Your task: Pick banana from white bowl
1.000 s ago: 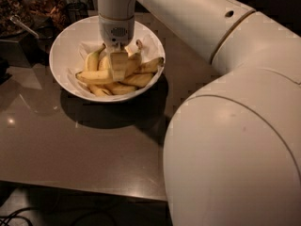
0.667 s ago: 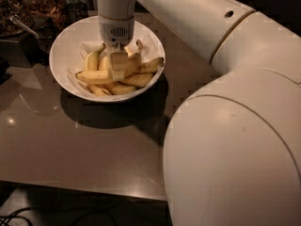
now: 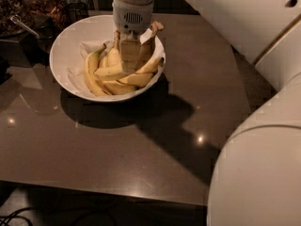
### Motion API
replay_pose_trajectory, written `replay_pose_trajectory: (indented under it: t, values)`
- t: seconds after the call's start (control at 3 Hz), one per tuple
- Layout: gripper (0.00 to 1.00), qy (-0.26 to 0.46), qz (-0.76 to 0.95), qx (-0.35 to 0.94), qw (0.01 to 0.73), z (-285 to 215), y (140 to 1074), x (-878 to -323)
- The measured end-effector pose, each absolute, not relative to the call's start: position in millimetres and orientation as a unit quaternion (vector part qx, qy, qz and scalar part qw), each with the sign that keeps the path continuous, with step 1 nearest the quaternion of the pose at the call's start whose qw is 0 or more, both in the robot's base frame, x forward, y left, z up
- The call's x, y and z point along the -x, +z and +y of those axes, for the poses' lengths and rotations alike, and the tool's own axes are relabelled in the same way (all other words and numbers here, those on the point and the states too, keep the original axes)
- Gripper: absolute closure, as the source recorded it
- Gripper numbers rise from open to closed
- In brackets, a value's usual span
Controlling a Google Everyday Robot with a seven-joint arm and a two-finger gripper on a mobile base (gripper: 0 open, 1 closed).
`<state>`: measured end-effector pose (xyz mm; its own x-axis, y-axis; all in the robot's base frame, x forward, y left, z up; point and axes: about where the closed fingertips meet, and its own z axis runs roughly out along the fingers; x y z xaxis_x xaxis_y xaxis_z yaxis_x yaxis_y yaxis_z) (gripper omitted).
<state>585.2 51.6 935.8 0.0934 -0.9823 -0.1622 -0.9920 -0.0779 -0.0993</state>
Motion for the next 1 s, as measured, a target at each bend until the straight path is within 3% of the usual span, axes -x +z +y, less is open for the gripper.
replay_pose_trajectory:
  t: [1.0]
  values:
    - [1.0,0.056,0.69,0.693,0.2,3.9,993.0,-499.6]
